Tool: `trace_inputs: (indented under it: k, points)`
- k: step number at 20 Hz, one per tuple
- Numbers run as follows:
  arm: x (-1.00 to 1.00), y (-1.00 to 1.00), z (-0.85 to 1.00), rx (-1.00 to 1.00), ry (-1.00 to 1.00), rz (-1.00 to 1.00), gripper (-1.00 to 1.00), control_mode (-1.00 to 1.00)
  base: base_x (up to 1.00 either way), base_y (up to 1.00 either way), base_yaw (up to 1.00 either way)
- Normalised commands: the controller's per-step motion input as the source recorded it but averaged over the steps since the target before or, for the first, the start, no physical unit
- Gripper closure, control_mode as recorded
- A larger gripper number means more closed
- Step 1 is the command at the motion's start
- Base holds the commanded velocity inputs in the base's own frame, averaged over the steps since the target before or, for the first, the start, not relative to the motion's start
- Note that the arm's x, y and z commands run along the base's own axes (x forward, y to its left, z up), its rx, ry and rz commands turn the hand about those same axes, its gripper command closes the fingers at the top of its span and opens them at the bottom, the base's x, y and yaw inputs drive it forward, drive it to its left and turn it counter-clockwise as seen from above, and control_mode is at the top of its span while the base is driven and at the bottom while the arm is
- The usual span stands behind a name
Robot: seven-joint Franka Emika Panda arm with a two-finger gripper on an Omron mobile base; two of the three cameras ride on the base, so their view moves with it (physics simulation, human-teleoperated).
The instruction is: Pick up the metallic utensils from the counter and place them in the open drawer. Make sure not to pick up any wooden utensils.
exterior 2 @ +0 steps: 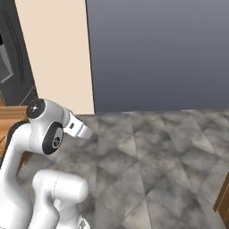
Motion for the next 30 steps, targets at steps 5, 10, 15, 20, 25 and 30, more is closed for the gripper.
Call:
trace_inputs:
  k: [5, 10, 15, 20, 25, 30]
  points:
    - [0.00, 0.00, 0.00, 0.00, 0.00, 0.00, -1.00, 1.00, 1.00, -0.30, -0.25]
    - [0.00, 0.00, 0.00, 0.00, 0.00, 0.00, -1.00, 1.00, 1.00, -0.67, -0.09]
    - [0.00, 0.00, 0.00, 0.00, 0.00, 0.00, -1.00, 1.00, 1.00, -0.39, -0.03]
    - [0.00, 0.00, 0.00, 0.00, 0.00, 0.00, -1.00, 1.00, 1.00, 0.05, -0.10]
    - [0.00, 0.00, 0.00, 0.00, 0.00, 0.00, -1.00, 1.00, 1.00, 0.04, -0.26]
    - [0.00, 0.00, 0.00, 0.00, 0.00, 0.00, -1.00, 1.00, 1.00, 0.03, -0.36]
